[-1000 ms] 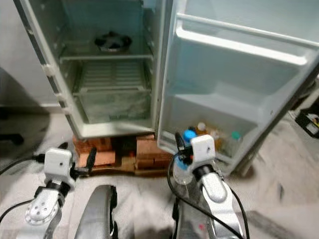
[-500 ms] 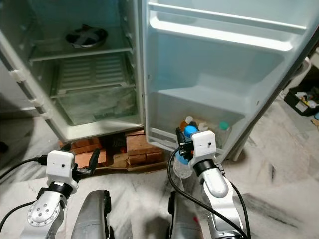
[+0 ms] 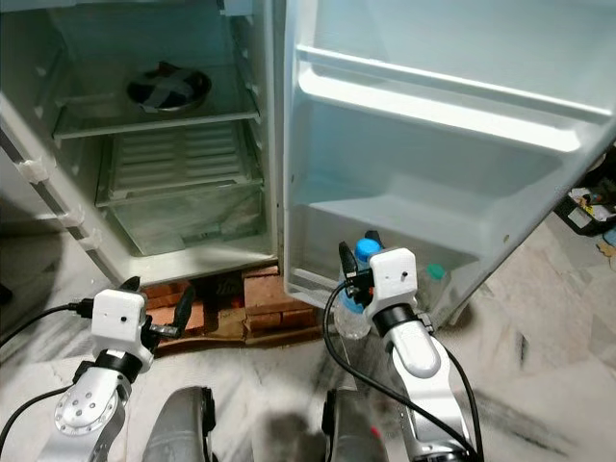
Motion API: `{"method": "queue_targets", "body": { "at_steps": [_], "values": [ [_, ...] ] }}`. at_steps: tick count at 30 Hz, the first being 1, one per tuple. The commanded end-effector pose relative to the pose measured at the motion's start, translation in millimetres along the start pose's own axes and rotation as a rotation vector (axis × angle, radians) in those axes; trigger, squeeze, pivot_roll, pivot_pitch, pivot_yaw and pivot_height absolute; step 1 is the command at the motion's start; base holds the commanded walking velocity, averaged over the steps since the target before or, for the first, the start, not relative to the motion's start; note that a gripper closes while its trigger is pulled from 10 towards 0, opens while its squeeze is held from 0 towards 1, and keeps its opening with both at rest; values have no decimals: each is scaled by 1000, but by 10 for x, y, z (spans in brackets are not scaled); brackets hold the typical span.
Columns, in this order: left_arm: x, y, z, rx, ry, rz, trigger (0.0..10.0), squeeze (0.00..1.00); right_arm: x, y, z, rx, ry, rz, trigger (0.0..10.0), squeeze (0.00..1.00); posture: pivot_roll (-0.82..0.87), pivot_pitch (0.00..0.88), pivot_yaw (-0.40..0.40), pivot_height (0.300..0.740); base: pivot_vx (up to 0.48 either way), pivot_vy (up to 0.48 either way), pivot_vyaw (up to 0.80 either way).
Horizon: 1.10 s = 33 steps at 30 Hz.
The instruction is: Restocking fridge
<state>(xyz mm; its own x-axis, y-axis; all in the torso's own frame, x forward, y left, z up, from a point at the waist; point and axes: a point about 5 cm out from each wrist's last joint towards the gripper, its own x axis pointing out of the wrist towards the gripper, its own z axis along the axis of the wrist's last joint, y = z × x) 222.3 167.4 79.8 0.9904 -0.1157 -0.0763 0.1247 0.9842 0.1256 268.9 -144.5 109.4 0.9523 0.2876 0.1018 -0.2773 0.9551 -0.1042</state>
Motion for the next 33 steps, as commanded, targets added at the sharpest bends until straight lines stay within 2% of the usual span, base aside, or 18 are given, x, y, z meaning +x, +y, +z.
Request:
{"method": "queue_targets", "body": {
  "at_steps": [1,5,26,33],
  "values": [
    [9,-26,8,-1,-1,-11,10000,0,3,-6,18,-3,-17,14,10000,0,28,112,-31,607,255,0,0],
    [15,-28,9,-1,-2,-11,10000,0,4,23,42,-34,-30,46,10000,0,28,110,-31,607,258,0,0],
    [28,-46,9,1,-5,-26,10000,0,11,75,62,-35,-51,85,10000,0,26,109,-28,607,290,0,0],
    [28,-53,3,-2,0,-25,10000,0,-5,149,66,-19,-56,151,10000,0,25,110,-27,607,0,0,159]
  ]
}}
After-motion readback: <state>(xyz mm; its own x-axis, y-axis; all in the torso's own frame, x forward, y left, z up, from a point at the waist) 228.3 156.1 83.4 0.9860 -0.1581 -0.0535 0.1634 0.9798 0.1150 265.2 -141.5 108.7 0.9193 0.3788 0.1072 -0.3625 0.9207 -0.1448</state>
